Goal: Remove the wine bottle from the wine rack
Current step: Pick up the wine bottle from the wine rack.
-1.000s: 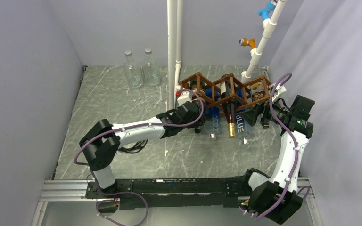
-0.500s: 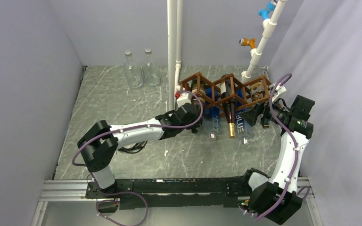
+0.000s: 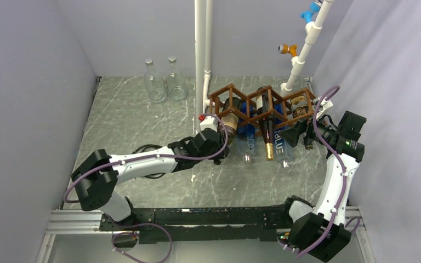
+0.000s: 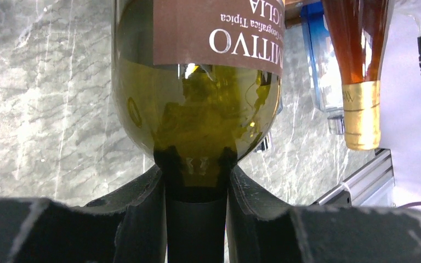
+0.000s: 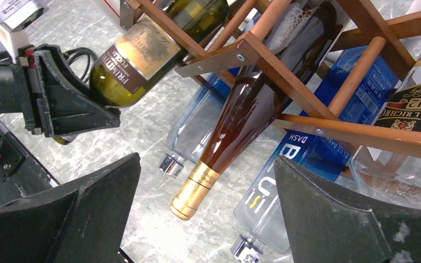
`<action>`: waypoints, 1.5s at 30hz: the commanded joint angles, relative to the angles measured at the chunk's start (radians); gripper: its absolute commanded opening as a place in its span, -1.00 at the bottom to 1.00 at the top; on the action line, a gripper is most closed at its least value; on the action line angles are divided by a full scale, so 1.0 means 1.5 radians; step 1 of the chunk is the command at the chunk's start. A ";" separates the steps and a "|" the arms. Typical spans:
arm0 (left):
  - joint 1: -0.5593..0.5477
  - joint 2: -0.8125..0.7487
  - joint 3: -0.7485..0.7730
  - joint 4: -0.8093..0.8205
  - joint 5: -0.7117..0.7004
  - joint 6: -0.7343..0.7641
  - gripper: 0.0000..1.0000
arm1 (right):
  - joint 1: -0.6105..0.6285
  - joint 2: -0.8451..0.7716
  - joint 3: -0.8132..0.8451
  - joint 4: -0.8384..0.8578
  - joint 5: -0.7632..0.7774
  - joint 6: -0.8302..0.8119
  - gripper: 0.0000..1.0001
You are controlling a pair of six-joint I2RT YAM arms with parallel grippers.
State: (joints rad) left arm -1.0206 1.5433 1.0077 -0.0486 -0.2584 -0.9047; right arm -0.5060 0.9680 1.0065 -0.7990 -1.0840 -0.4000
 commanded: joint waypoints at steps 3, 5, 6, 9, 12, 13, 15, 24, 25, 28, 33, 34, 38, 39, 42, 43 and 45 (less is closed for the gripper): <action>-0.010 -0.090 -0.016 0.067 -0.060 0.050 -1.00 | 0.000 -0.013 0.001 0.024 -0.023 0.000 0.89; -0.014 -0.101 -0.023 0.062 -0.066 0.050 -1.00 | 0.000 -0.015 0.000 0.025 -0.023 0.000 0.89; -0.015 -0.107 -0.026 0.058 -0.066 0.048 -1.00 | 0.001 -0.016 0.000 0.025 -0.024 0.000 0.89; -0.019 -0.122 -0.038 0.057 -0.066 0.045 -1.00 | 0.000 -0.018 0.000 0.025 -0.025 0.001 0.89; -0.023 -0.133 -0.049 0.057 -0.065 0.043 -1.00 | 0.000 -0.021 -0.002 0.026 -0.025 0.001 0.89; -0.024 -0.137 -0.052 0.057 -0.063 0.043 -1.00 | 0.000 -0.021 -0.002 0.025 -0.026 0.001 0.89; -0.026 -0.144 -0.058 0.056 -0.061 0.044 -1.00 | 0.000 -0.023 -0.002 0.025 -0.026 0.001 0.89; -0.040 -0.186 -0.090 0.053 -0.055 0.058 -1.00 | 0.000 -0.033 -0.005 0.024 -0.026 0.002 0.89; -0.042 -0.191 -0.094 0.052 -0.052 0.058 -1.00 | 0.000 -0.034 -0.005 0.025 -0.026 0.002 0.89; -0.045 -0.205 -0.108 0.055 -0.040 0.067 -1.00 | -0.001 -0.037 -0.007 0.026 -0.027 0.003 0.89; -0.052 -0.231 -0.125 0.042 -0.030 0.072 -1.00 | -0.001 -0.042 -0.010 0.027 -0.028 0.004 0.89; -0.053 -0.236 -0.128 0.038 -0.030 0.073 -1.00 | -0.001 -0.043 -0.011 0.028 -0.028 0.004 0.89; -0.055 -0.263 -0.145 0.033 -0.030 0.075 -1.00 | 0.000 -0.047 -0.013 0.031 -0.029 0.005 0.89; -0.056 -0.269 -0.150 0.021 -0.028 0.075 -1.00 | -0.001 -0.048 -0.013 0.031 -0.030 0.005 0.89; -0.058 -0.284 -0.162 0.015 -0.020 0.079 -1.00 | -0.001 -0.051 -0.015 0.032 -0.031 0.005 0.89; -0.059 -0.290 -0.166 0.011 -0.018 0.079 -1.00 | -0.001 -0.052 -0.016 0.032 -0.031 0.005 0.89; -0.061 -0.301 -0.173 0.005 -0.015 0.080 -1.00 | -0.001 -0.055 -0.018 0.033 -0.030 0.005 0.89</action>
State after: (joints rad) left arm -1.1099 1.1744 0.7376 -0.1577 -0.2283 -0.8055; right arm -0.5060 0.9108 0.9859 -0.7910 -1.0996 -0.3962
